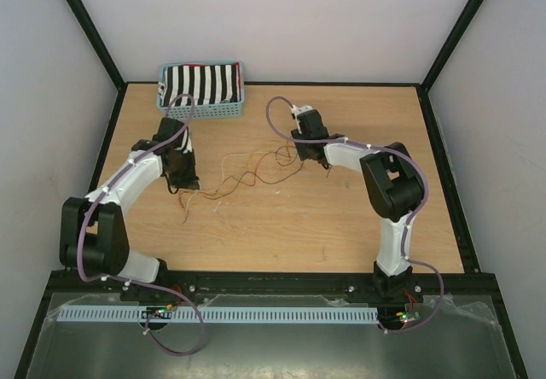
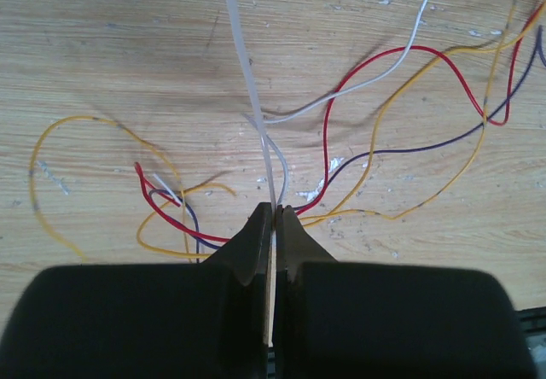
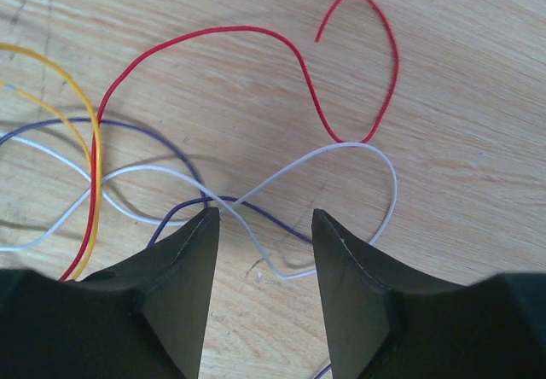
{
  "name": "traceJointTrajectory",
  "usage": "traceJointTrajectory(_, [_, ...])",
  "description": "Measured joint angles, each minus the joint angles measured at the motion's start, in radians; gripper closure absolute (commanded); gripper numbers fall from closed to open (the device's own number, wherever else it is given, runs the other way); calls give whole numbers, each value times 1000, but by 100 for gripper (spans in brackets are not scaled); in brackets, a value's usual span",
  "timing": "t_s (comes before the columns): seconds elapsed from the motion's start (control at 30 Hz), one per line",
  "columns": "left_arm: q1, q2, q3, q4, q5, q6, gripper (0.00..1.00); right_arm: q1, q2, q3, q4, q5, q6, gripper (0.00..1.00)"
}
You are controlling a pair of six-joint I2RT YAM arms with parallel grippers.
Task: Zip-tie the wires
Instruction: Place the cable at the center of the board.
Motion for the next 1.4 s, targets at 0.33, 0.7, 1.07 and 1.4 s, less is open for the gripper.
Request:
traceJointTrajectory(0.33, [-14,85,-22,75,-35,-18,100,0,-98,-60,-22,-93,-25,20])
traceJointTrajectory(0.7, [-17,126,-38,113,-40,-23,76,-3,-270,-70,-99,-177,-33,3])
traceJointTrajectory(1.07, [-16,62,-45,116,-29,-20,32,-121,-499,-155,-109,-275,18,1])
traceJointTrajectory(1.4, [43,-100,-53,108,11,-16,11,-192,-617,-235,-95,-312,45,1])
